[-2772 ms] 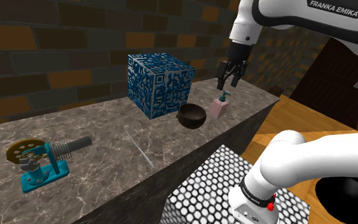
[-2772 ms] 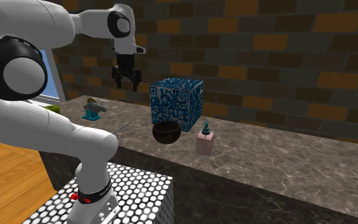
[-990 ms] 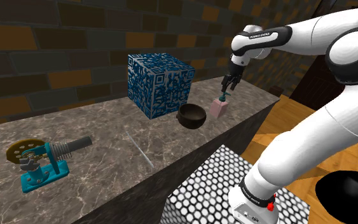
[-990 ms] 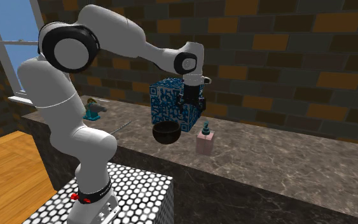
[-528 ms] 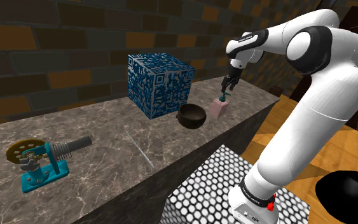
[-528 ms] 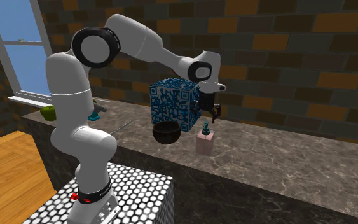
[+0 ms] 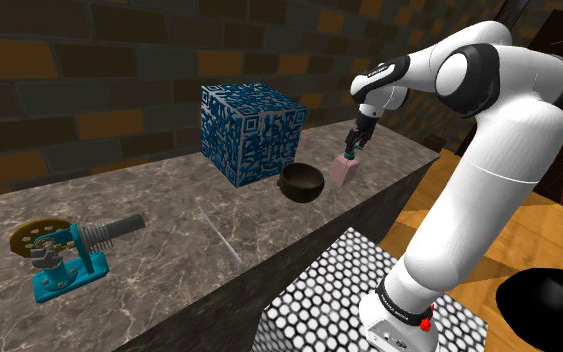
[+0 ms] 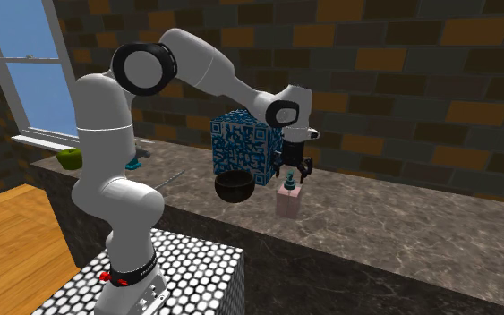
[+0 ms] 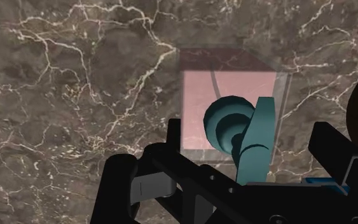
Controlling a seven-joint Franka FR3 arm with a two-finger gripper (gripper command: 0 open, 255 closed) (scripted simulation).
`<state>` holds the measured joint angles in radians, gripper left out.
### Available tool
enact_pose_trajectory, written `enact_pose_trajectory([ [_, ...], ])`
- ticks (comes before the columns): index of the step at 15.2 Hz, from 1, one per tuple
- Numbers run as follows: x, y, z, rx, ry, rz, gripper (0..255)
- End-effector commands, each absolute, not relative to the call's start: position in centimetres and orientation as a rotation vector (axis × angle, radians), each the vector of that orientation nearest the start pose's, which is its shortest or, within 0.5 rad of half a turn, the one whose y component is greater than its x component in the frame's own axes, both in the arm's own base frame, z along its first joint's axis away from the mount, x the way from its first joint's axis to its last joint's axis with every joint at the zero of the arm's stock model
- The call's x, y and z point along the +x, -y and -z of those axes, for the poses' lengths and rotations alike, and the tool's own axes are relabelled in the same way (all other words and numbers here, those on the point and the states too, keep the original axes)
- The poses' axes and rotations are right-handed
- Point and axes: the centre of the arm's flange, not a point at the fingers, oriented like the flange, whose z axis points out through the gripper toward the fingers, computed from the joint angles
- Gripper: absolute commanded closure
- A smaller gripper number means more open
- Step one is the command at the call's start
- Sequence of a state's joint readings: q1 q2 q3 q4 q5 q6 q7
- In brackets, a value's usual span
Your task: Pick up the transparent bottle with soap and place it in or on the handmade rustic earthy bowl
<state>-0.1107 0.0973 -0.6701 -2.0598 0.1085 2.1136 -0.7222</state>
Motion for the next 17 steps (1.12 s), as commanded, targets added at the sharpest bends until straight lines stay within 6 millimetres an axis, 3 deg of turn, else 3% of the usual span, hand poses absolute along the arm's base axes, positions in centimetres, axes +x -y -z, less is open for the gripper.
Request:
enact_pose_trajectory([
  [1, 40.56, 38.74, -39.32, -3.099, -0.177, 0.011, 0],
  [7, 40.56, 38.74, -39.33, -3.099, -0.177, 0.011, 0],
  [8, 40.56, 38.74, -39.33, -3.099, -0.177, 0.011, 255],
  [17, 40.56, 38.74, -39.32, -3.099, -0.177, 0.011, 255],
])
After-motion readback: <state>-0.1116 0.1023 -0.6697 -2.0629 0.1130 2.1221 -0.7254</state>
